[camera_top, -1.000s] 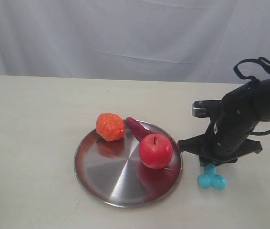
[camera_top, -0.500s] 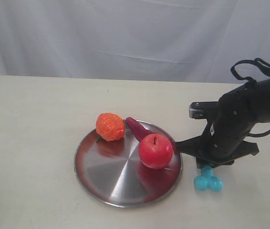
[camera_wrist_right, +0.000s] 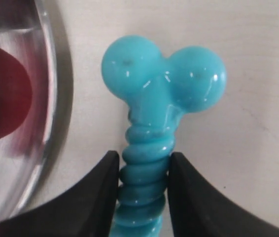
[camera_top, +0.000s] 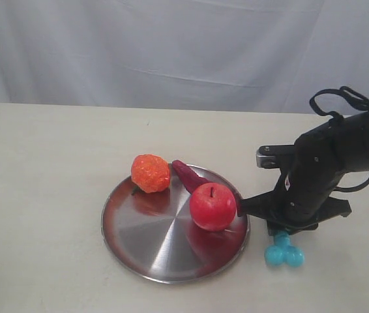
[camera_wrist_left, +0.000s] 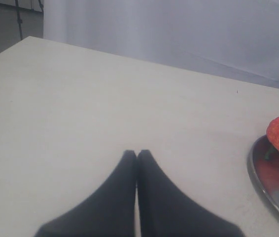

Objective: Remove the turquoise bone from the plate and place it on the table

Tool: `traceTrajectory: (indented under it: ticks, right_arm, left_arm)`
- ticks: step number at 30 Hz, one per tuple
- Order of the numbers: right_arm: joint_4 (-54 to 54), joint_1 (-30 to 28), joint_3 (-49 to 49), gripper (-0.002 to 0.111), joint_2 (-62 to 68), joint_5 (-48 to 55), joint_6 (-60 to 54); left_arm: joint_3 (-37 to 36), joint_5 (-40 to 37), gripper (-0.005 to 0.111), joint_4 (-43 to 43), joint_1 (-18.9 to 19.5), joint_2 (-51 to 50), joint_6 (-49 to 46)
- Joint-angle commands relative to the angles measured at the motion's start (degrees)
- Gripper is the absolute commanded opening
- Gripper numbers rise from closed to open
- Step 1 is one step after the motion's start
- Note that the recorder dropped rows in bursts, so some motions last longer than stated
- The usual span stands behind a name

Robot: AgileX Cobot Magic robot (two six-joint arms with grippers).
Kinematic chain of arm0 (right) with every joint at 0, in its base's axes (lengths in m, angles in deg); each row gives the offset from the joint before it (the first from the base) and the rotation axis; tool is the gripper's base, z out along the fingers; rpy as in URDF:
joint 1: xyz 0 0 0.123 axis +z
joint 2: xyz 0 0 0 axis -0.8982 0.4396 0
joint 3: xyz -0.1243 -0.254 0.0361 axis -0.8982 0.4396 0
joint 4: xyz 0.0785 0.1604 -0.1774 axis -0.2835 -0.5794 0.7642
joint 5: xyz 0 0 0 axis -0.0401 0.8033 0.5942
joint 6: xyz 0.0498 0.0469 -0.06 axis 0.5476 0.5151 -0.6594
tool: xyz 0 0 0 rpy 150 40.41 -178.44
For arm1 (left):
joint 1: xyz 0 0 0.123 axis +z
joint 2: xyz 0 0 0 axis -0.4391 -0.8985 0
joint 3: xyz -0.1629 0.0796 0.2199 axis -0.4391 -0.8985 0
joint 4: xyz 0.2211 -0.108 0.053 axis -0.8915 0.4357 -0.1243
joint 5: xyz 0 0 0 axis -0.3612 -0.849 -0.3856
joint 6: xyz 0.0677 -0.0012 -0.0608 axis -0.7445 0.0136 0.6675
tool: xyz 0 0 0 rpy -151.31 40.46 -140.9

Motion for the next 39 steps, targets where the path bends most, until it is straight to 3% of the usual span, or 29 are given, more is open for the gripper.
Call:
traceTrajectory:
  ticks: [1, 8, 11, 16, 19, 25, 32, 33, 38, 39]
  right_arm:
    - [0.30, 0.01, -0.11, 0.000, -0.27, 0.01, -0.13]
    - [0.30, 0.01, -0.11, 0.004, -0.27, -0.10, 0.15]
    - [0.30, 0.01, -0.11, 0.023, -0.27, -0.10, 0.40]
    - [0.30, 0.01, -0.11, 0.068, -0.37, 0.00, 1.06]
    - [0.30, 0.01, -1.21, 0.075, -0.84, 1.29, 1.06]
    - [0.82, 0.01, -6.04, 0.073, -5.23, 9.26, 1.06]
    - [2.16, 0.36, -7.23, 0.070, -21.61, 17.70, 0.30]
    - [2.44, 0.78, -6.90, 0.066, -22.98, 18.78, 0.30]
    - [-0.93, 0.77, -0.46, 0.007, -39.26, 22.63, 0.40]
    - [-1.36, 0.77, 1.35, 0.000, -42.13, 22.24, 0.40]
  left_arm:
    - [-0.15, 0.31, 0.000, -0.05, -0.30, 0.07, 0.11]
    - [-0.15, 0.31, 0.000, -0.05, -0.30, 0.07, 0.11]
    - [-0.15, 0.31, 0.000, -0.05, -0.30, 0.07, 0.11]
    - [-0.15, 0.31, 0.000, -0.05, -0.30, 0.07, 0.11]
    - [-0.15, 0.31, 0.000, -0.05, -0.30, 0.07, 0.11]
    - [-0.15, 0.31, 0.000, -0.05, -0.30, 0.07, 0.11]
    - [-0.15, 0.31, 0.000, -0.05, -0.30, 0.07, 0.11]
    - [-0.15, 0.31, 0.000, -0.05, -0.30, 0.07, 0.11]
    - [-0.15, 0.31, 0.000, -0.05, -0.30, 0.07, 0.11]
    - [-0.15, 0.31, 0.000, -0.05, -0.30, 0.07, 0.11]
